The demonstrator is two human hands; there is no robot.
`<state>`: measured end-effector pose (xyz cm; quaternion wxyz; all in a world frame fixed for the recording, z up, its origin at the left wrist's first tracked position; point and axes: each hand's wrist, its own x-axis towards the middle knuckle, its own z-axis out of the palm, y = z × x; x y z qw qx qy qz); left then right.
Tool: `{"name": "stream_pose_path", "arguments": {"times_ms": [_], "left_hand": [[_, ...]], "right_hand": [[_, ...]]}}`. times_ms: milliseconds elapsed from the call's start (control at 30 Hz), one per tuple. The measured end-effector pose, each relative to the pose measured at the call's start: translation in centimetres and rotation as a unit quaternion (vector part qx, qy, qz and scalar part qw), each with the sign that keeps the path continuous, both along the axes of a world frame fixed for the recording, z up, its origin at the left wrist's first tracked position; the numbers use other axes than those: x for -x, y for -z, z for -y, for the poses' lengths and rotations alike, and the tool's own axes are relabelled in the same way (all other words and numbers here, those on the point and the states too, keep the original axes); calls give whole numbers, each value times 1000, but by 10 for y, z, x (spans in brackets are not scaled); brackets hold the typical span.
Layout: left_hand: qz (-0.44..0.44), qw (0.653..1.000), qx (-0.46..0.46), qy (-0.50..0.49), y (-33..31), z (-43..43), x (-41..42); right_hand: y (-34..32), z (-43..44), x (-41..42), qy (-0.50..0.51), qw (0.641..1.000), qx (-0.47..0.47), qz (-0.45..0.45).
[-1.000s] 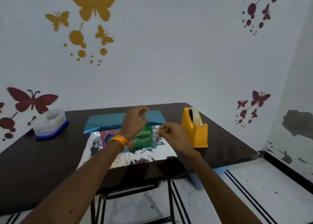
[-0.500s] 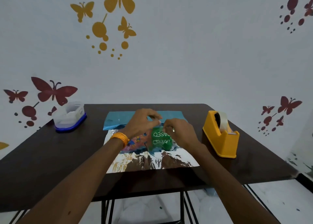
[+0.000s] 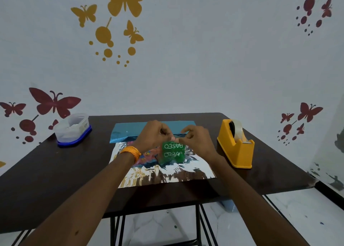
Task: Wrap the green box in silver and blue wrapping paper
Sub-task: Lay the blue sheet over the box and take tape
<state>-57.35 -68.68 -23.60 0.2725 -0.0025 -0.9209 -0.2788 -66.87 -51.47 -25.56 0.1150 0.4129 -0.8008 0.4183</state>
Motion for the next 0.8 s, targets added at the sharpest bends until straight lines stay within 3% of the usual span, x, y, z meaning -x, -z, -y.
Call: {"name": "stream_pose_path", "arguments": {"times_ms": [300, 400, 500, 633, 800], "left_hand": [[12, 999, -41, 20, 5, 0, -4], [-19, 998, -63, -6, 8, 10, -9], [-69, 995, 2, -77, 11, 25, -5], [-17, 993, 91, -79, 15, 32, 5], [-29, 992, 92, -78, 25, 35, 11]], "right_hand": [[17, -8, -1, -67, 986, 99, 114], [20, -6, 4, -41, 989, 112, 84], [21, 0, 9, -14, 998, 50, 20], [19, 10, 10, 4, 998, -43, -51], [16, 17, 8, 16, 992, -82, -96]]}}
